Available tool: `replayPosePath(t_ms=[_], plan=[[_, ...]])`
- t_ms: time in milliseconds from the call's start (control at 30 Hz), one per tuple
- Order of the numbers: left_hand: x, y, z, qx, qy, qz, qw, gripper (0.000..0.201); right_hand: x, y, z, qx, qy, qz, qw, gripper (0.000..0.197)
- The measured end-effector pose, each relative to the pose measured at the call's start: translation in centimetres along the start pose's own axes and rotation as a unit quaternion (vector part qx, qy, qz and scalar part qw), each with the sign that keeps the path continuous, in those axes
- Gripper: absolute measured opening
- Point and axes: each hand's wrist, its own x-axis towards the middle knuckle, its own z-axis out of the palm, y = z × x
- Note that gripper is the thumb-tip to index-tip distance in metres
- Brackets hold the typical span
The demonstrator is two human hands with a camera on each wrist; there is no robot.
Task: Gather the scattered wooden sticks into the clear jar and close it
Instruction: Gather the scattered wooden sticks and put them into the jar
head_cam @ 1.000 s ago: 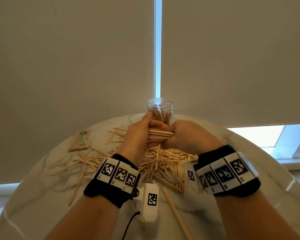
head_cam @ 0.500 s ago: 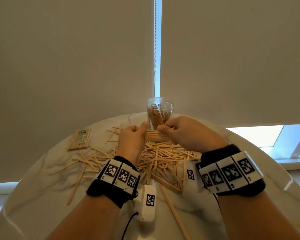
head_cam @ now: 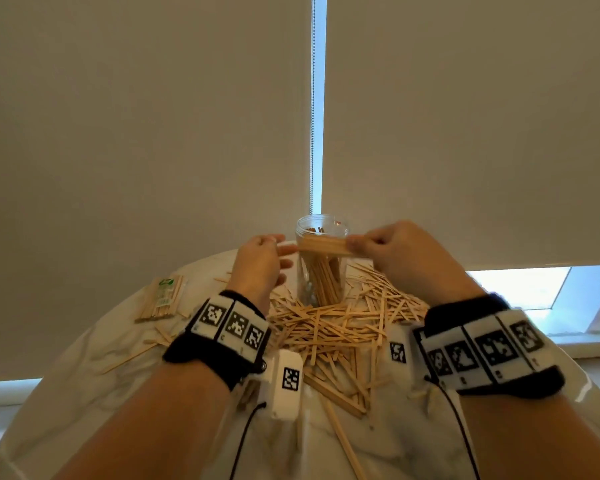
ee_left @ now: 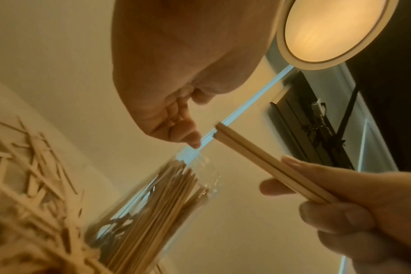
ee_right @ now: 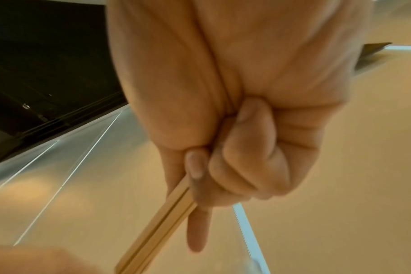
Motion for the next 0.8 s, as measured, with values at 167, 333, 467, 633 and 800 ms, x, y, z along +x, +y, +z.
replayPosePath(t_ms=[167,333,467,633,800], plan=[[3.4,0.8,1.5,0.191,-0.114,-0.006,0.975,0.111,7.1,-1.7,-3.2,-0.208,0.082,0.0,0.975,0.038],[5.7,-0.1,3.9,0.244,-0.164,0.03,0.955,0.157,13.1,-4.5,-1.5,-0.505,-0.006,-0.082,0.859,0.029],[6.7,-1.7,4.5,0.235,-0.133,0.098,0.958,0.133,16.0,-4.2,1.7,-0.619,-0.049,-0.111,0.776,0.018],[7.2,-2.8,4.2,0.232,-0.119,0.132,0.956,0.119,19.0,-3.5,4.4,-0.653,-0.086,-0.125,0.742,0.023],[7.2,-3.0,4.3,0.242,-0.111,0.138,0.954,0.115,21.2,-3.8,4.7,-0.647,-0.146,-0.041,0.747,0.038]])
